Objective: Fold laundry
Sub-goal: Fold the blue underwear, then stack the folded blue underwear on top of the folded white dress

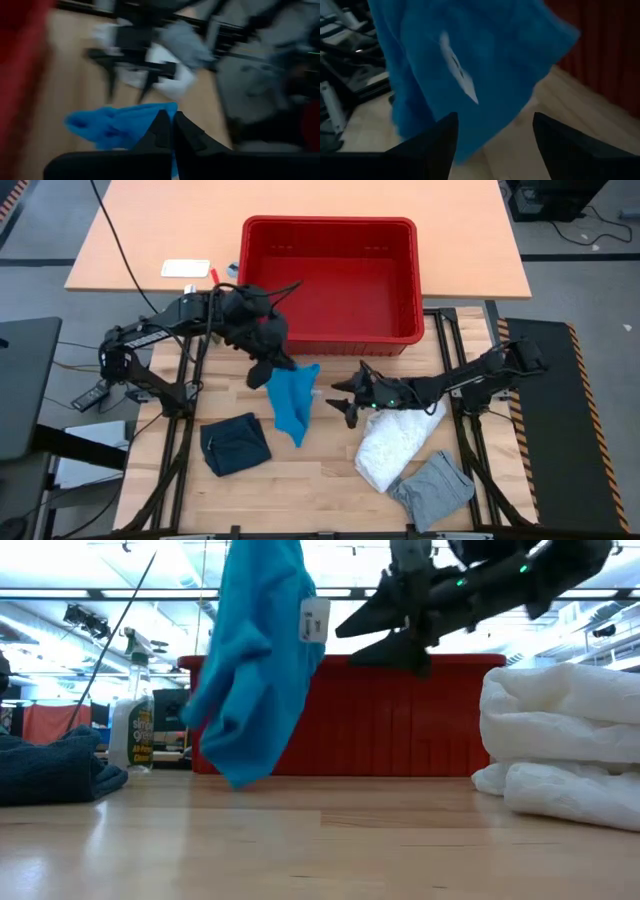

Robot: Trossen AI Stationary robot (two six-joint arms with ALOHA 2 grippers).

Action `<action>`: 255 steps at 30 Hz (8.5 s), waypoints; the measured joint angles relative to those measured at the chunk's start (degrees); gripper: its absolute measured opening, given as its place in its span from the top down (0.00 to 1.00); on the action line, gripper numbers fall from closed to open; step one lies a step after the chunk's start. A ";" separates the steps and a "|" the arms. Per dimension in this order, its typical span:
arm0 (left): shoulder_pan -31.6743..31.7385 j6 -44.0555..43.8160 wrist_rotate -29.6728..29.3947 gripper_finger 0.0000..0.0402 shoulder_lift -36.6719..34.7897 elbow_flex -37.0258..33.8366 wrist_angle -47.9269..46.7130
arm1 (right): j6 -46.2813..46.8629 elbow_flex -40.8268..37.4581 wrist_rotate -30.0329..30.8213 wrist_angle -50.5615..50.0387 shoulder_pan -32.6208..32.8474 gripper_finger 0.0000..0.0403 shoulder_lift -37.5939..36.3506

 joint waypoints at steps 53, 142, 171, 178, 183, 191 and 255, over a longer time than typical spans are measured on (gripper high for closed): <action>-4.84 -9.73 -24.43 0.99 0.32 -12.38 -7.55 | -5.77 11.99 -7.98 -45.50 0.94 0.96 -17.31; -5.08 -34.04 -17.11 0.69 2.51 -60.36 34.15 | 34.53 13.37 -12.95 -32.92 -6.49 0.98 14.86; -4.02 -19.50 -21.81 0.69 2.32 -41.53 22.13 | 19.14 50.01 -9.36 -71.38 0.36 0.98 17.92; -2.82 -16.62 -22.64 0.69 2.32 -41.55 7.10 | 23.44 50.06 -12.93 -66.23 2.00 0.98 26.57; -2.83 -16.04 -23.47 0.69 2.32 -41.55 7.23 | 26.78 49.53 -12.08 -69.55 3.26 0.98 26.96; -2.88 -16.04 -23.47 0.69 2.29 -41.55 9.21 | 36.41 41.10 -8.04 -70.43 3.10 0.98 20.00; -5.97 -34.88 -14.26 0.95 30.76 -41.53 65.20 | 25.73 11.57 -20.58 -48.87 -7.41 0.94 12.17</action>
